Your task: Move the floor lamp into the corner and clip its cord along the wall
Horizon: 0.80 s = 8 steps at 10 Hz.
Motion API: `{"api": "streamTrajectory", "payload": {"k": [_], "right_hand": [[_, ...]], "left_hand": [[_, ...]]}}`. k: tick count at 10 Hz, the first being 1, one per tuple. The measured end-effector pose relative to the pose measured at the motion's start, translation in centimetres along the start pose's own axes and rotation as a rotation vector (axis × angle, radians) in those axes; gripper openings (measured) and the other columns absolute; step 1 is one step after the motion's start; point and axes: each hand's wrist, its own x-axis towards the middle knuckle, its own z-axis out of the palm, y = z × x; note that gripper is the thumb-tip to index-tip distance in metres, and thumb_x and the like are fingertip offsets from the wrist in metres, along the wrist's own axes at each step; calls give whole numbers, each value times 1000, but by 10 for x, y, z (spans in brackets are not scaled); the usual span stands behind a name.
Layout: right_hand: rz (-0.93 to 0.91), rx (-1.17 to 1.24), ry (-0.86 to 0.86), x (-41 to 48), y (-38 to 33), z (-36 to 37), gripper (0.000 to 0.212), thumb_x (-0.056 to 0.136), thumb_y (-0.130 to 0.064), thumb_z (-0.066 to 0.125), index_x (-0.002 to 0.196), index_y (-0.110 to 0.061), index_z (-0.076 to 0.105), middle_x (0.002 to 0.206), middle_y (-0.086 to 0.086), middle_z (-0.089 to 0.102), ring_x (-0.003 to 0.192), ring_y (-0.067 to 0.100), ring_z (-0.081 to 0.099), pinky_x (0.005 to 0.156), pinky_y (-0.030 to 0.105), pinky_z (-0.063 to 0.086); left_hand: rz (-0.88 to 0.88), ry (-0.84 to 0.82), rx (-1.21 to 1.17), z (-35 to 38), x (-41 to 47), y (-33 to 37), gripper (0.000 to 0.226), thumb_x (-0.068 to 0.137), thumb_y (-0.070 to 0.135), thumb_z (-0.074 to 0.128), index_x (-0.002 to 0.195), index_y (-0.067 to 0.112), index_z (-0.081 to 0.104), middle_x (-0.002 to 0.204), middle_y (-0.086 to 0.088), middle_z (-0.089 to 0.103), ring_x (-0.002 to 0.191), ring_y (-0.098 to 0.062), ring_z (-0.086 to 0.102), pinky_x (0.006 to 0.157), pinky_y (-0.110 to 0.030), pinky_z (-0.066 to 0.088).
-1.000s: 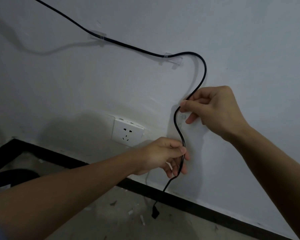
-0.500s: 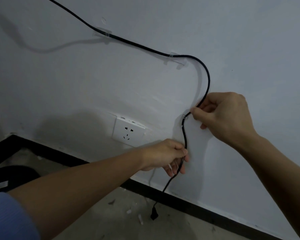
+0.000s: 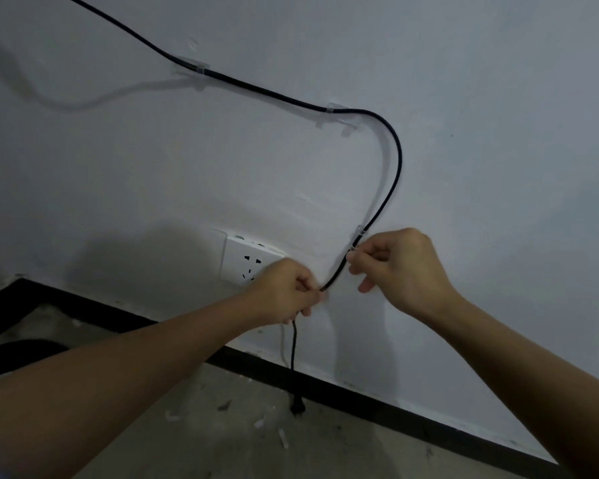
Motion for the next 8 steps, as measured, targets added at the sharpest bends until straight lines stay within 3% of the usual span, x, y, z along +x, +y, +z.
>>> {"api": "streamTrajectory", "payload": {"k": [1,3,4,5,6,7,8], "right_hand": [[46,89,24,-3,3,6,21,88,-27,69,70,-16,74,64,-7,75,46,5,69,45,11,44],[174,146,-116,-13,6,46,34,93,-34,61,66,-16,70,64,-3,76,45,12,70,53,23,50],[188,132,-128,-11,7,57,38,96,-31,57,63,-15,68,61,-3,75,44,13,70,54,24,51],[138,28,-154,-8,7,59,40,97,-32,55,63,-16,69,61,-2,75,44,10,69,57,26,55],[114,-128,-234,-7,8,55,44,96,-39,54,66,-12,72,64,1,76,50,12,71,65,29,58],[70,-245,-273,-12,3,48,46,93,-46,55,70,-9,73,68,4,76,61,20,72,70,35,59],[-60,-275,-106,-10,-5,36,46,91,-48,55,60,-16,64,62,2,71,62,20,69,65,33,55]], "left_hand": [[92,140,201,-11,-5,-8,22,76,9,69,61,23,62,52,11,58,43,2,52,54,-20,44],[18,-22,344,-21,-25,-27,9,79,15,70,77,7,71,65,0,64,51,-5,57,44,-11,44],[85,123,462,-38,-33,-24,15,78,23,72,70,10,71,69,-4,69,63,-15,62,61,-27,52],[165,395,486,-57,-34,-14,28,81,29,67,60,11,64,62,-5,66,62,-22,62,64,-37,51],[164,523,448,-68,-30,-3,32,83,34,65,61,10,67,58,-4,70,59,-20,66,64,-38,55],[146,544,528,-67,-28,2,37,82,42,64,60,12,67,58,-2,71,60,-20,66,62,-36,55],[198,659,639,-68,-28,-1,38,79,45,66,56,15,62,55,0,68,56,-22,62,54,-28,44]]}}
